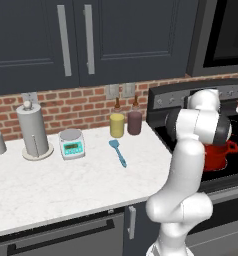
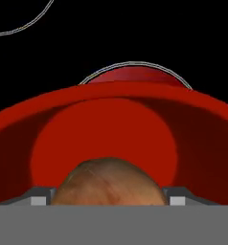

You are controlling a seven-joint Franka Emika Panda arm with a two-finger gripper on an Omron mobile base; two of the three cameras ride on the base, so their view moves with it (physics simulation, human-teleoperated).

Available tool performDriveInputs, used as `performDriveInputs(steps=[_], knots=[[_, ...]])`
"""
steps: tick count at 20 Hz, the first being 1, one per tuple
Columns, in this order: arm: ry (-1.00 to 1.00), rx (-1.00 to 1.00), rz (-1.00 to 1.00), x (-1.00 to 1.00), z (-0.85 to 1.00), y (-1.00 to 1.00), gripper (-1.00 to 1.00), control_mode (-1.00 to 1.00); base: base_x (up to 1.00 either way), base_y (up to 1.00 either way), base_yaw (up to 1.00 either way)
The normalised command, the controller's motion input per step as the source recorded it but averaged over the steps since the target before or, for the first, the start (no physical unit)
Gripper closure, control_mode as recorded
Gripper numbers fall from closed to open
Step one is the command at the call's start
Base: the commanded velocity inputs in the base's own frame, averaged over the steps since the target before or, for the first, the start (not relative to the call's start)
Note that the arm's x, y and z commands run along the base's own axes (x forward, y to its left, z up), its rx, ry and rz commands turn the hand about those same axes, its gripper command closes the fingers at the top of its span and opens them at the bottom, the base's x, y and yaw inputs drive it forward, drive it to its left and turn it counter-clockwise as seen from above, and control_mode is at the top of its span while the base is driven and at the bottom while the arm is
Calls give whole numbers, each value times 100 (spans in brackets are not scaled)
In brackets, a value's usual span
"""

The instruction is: Put the onion and mushroom in the pot. Retrieve the spatula and lightly stir the vegetables in the pot.

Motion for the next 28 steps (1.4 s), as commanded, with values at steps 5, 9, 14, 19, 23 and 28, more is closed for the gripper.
performDriveInputs(steps=[5, 9, 14, 19, 23, 28], knots=[[-1, 0, 0, -50, 0, 0, -100, -100, 0, 0, 0], [0, 0, 0, -11, 0, 0, -100, -100, 0, 0, 0], [-5, 0, 0, 0, 0, 0, -100, -100, 0, 0, 0], [-2, 0, 0, -2, 4, 0, -100, -100, 0, 0, 0], [-14, 0, 0, -5, 4, 0, -100, -100, 0, 0, 0], [-15, 0, 0, -21, 6, -9, -100, -100, 0, 0, 0]])
